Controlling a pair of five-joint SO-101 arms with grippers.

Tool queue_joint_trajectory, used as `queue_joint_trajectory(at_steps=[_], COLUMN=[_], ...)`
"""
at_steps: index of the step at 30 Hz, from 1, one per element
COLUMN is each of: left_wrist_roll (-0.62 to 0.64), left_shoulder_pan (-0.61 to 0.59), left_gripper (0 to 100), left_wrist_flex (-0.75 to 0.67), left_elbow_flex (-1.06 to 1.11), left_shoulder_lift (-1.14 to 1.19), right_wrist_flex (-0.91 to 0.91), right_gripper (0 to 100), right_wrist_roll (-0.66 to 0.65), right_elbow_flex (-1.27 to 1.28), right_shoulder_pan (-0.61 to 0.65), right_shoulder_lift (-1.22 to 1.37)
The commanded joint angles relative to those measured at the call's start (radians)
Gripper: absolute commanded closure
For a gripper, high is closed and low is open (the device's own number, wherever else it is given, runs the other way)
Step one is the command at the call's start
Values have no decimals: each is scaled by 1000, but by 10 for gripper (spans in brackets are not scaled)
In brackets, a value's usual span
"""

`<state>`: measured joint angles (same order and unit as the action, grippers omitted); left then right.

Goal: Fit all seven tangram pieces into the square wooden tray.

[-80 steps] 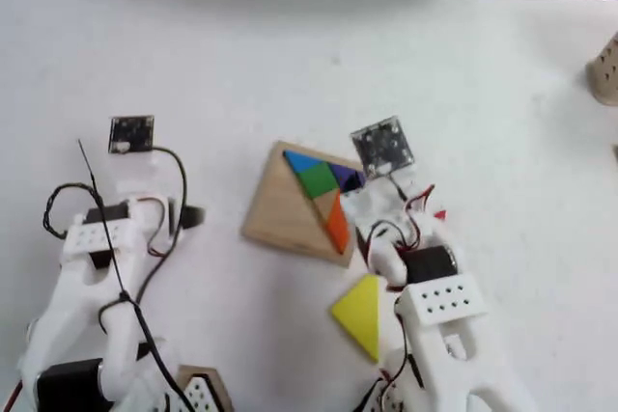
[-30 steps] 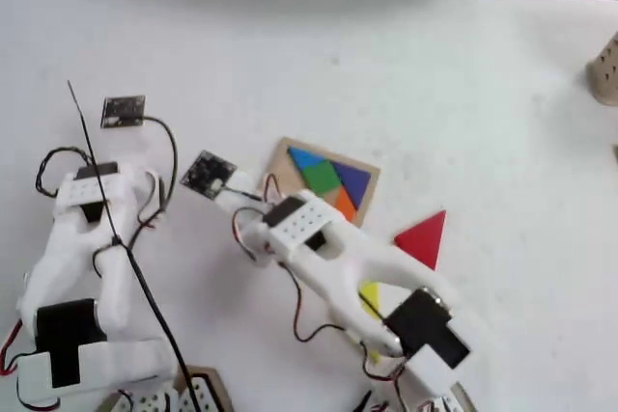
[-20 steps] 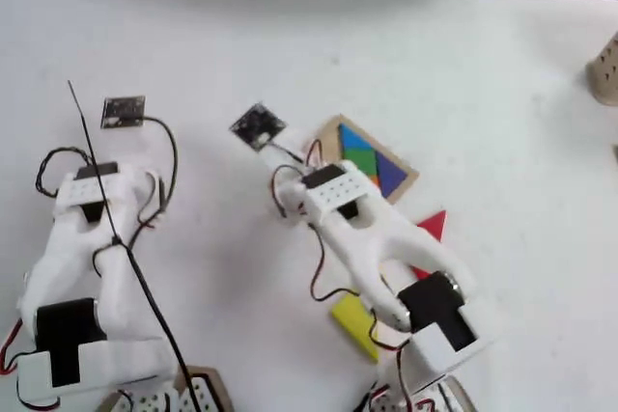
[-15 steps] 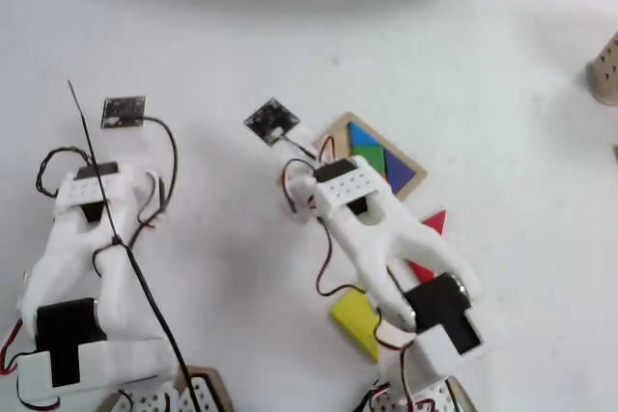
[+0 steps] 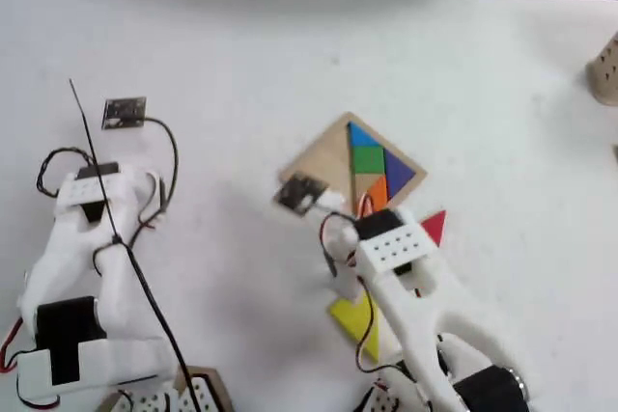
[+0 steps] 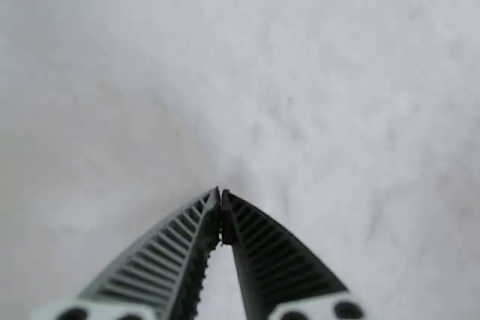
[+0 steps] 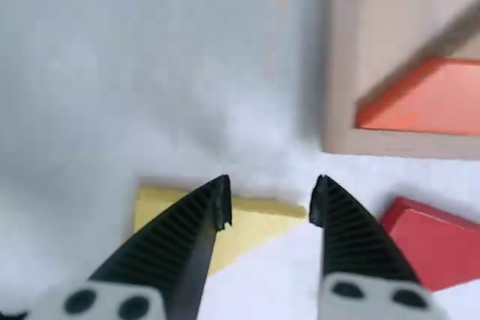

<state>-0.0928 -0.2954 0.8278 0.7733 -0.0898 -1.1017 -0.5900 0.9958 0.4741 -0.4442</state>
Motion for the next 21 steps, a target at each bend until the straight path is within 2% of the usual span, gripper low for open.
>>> queue_joint_trajectory(at_steps=[1, 7, 11, 15, 18, 21], left_wrist_roll=[-11, -11, -11, -11, -11, -11], left_shoulder_pan=[-5, -5, -4, -4, -4, -4], left_gripper=[973, 973, 973, 973, 973, 973], left_wrist_flex=[0, 0, 0, 0, 0, 0], left_elbow_flex=[-49, -49, -49, -49, -49, -49], left_shoulder_lift=[-4, -4, -4, -4, -4, -4], right_wrist_flex=[-70, -140, -140, -99, -93, -54], right_gripper=[850, 950, 893, 808, 807, 834], right_wrist_roll=[-132, -321, -404, -486, -483, -402], right_elbow_flex=[28, 209, 299, 381, 388, 387], right_shoulder_pan=[16, 16, -33, -47, -5, 61], right_shoulder_lift=[-108, -386, -544, -587, -575, -541])
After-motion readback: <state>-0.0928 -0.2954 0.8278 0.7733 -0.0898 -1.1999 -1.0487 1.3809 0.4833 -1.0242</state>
